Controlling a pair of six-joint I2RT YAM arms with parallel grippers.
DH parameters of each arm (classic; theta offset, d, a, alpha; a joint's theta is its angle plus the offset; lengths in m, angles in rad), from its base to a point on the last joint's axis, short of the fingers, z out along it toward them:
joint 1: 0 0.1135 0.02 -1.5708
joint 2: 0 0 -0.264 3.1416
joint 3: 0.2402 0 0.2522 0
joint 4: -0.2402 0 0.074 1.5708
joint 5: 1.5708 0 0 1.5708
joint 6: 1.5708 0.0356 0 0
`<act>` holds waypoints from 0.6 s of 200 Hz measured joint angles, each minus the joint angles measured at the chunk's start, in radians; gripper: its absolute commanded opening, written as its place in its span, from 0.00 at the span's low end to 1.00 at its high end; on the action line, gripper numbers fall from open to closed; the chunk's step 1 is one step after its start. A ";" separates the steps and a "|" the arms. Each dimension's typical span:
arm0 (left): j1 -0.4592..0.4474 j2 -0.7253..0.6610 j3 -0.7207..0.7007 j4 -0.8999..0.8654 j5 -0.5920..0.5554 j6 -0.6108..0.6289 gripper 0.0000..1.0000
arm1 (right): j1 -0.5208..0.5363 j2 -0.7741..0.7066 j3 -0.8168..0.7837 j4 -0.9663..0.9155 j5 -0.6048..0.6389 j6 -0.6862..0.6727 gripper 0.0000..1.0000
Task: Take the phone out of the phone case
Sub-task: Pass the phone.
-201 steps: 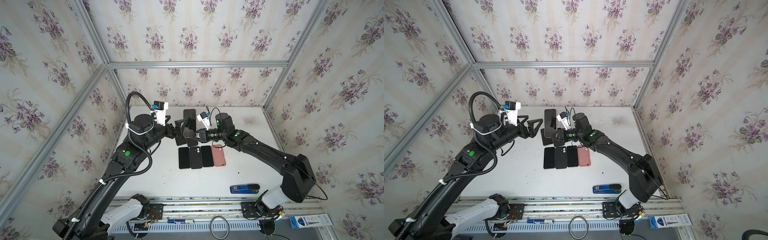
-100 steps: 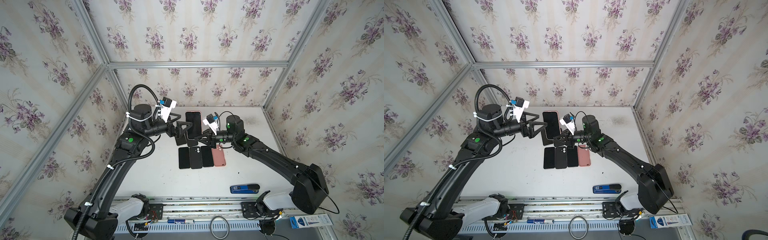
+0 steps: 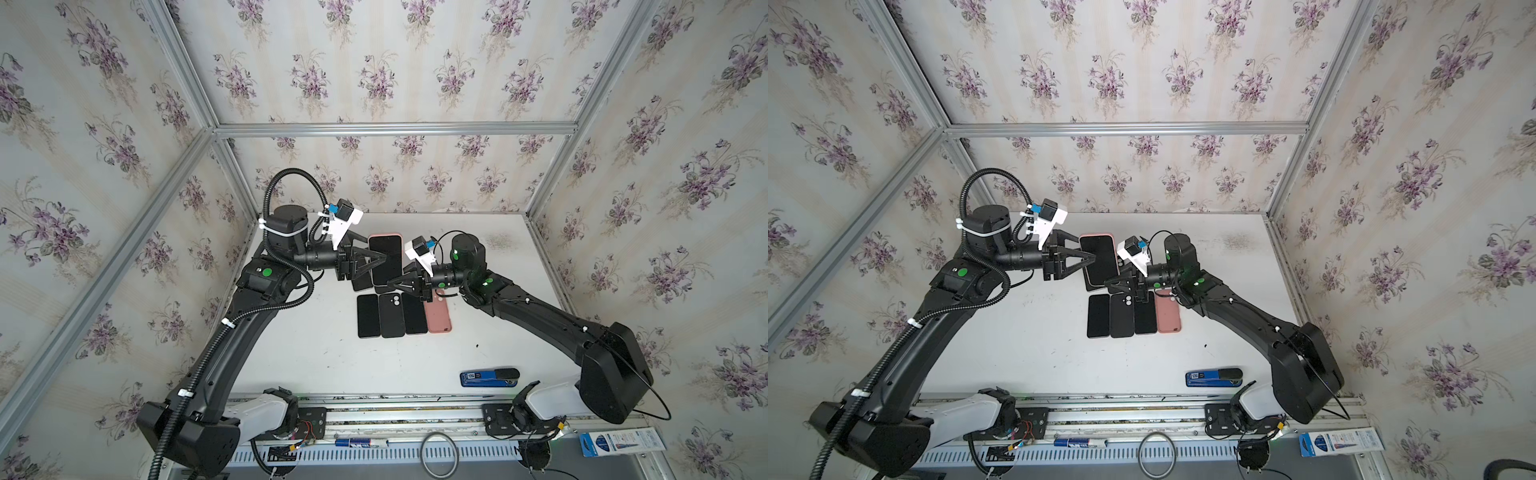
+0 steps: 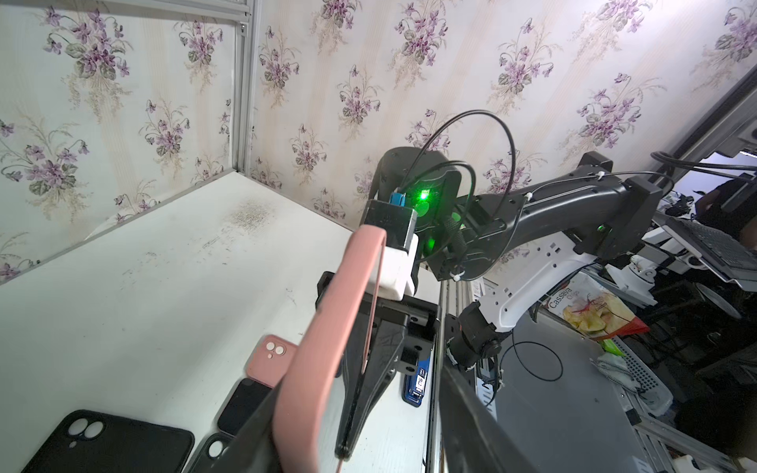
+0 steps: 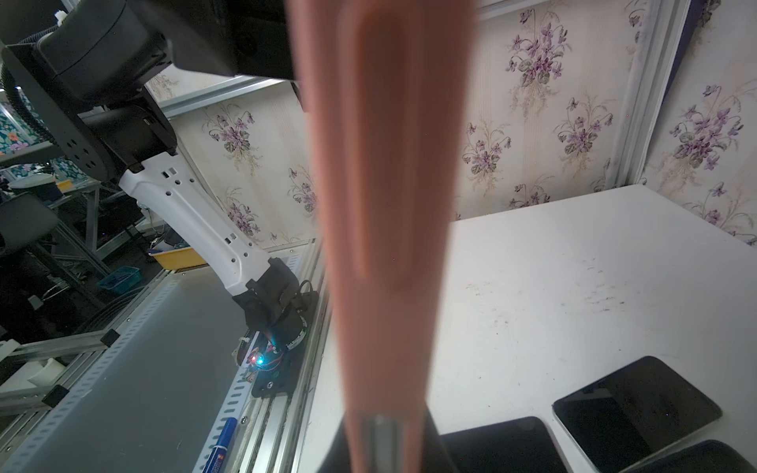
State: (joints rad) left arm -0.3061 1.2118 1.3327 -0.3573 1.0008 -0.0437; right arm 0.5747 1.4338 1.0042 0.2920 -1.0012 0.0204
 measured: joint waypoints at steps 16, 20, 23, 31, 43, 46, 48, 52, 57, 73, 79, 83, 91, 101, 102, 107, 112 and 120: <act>0.000 0.008 0.009 -0.006 0.010 0.003 0.44 | 0.000 0.001 -0.005 0.010 -0.012 -0.018 0.00; 0.000 0.009 0.011 -0.008 0.013 0.004 0.41 | 0.000 0.002 -0.005 0.010 -0.014 -0.022 0.00; 0.000 0.010 0.012 -0.011 0.014 0.004 0.39 | 0.000 0.002 -0.005 0.009 -0.014 -0.025 0.00; 0.001 0.010 0.015 -0.018 0.016 0.005 0.33 | 0.000 0.002 -0.005 0.008 -0.015 -0.040 0.00; 0.001 0.010 0.018 -0.024 0.018 0.006 0.22 | -0.002 0.002 -0.005 0.009 -0.026 -0.056 0.00; 0.001 0.010 0.018 -0.025 0.018 0.008 0.20 | -0.002 0.002 -0.005 0.010 -0.027 -0.061 0.00; 0.001 0.010 0.018 -0.026 0.018 0.008 0.19 | -0.003 0.002 -0.005 0.010 -0.029 -0.064 0.00; 0.001 0.010 0.018 -0.026 0.018 0.008 0.18 | -0.003 0.003 -0.005 0.010 -0.032 -0.067 0.00; 0.002 0.010 0.018 -0.026 0.018 0.017 0.17 | -0.005 0.004 -0.005 0.010 -0.040 -0.069 0.00; 0.002 0.011 0.018 -0.029 0.019 0.040 0.12 | -0.006 0.008 -0.005 0.007 -0.061 -0.061 0.00; 0.002 0.011 0.018 -0.029 0.020 0.048 0.08 | -0.006 0.008 -0.005 0.006 -0.068 -0.060 0.00; 0.002 0.011 0.018 -0.027 0.021 0.055 0.05 | -0.006 0.008 -0.005 0.005 -0.074 -0.053 0.00; 0.001 0.011 0.020 -0.028 0.021 0.060 0.00 | -0.006 0.008 -0.005 0.005 -0.080 -0.044 0.00; 0.001 0.012 0.027 -0.033 0.018 0.060 0.00 | -0.007 0.007 -0.005 0.013 -0.081 -0.035 0.18; 0.001 0.012 0.027 -0.033 0.018 0.059 0.00 | -0.008 0.007 -0.006 0.013 -0.081 -0.035 0.21; 0.000 0.012 0.033 -0.036 0.013 0.059 0.00 | -0.008 0.005 -0.009 0.023 -0.079 -0.024 0.38; -0.002 0.012 0.039 -0.040 0.006 0.056 0.00 | -0.007 0.002 -0.014 0.036 -0.072 -0.014 0.53; -0.004 0.010 0.052 -0.050 -0.023 0.032 0.00 | -0.007 -0.009 -0.029 0.061 -0.044 -0.007 0.68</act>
State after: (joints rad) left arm -0.3099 1.2221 1.3846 -0.4076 0.9783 -0.0116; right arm 0.5674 1.4246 0.9752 0.3534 -1.0451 0.0135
